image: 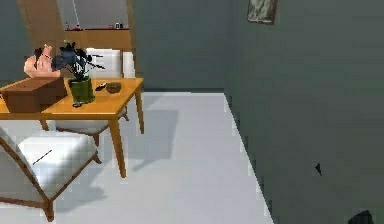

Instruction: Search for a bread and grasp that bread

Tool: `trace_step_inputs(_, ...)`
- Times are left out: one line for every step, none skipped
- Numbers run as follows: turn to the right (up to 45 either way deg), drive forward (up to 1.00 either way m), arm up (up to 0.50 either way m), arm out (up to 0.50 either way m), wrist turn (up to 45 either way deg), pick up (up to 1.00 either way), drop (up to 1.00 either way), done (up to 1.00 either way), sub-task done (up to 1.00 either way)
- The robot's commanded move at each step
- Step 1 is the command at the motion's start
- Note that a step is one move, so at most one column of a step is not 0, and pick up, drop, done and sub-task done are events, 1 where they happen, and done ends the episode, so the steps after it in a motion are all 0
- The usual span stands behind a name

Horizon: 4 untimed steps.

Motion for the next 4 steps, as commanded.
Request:
trace_step_inputs(0.0,1.00,0.00,0.00,0.0,0.00,0.00,0.00,0.00)
trace_step_inputs(0.0,1.00,0.00,0.00,0.0,0.00,0.00,0.00,0.00)
trace_step_inputs(0.0,0.60,0.00,0.00,0.0,0.00,0.00,0.00,0.00)
trace_step_inputs(-45.0,0.00,0.00,0.00,0.0,0.00,0.00,0.00,0.00)
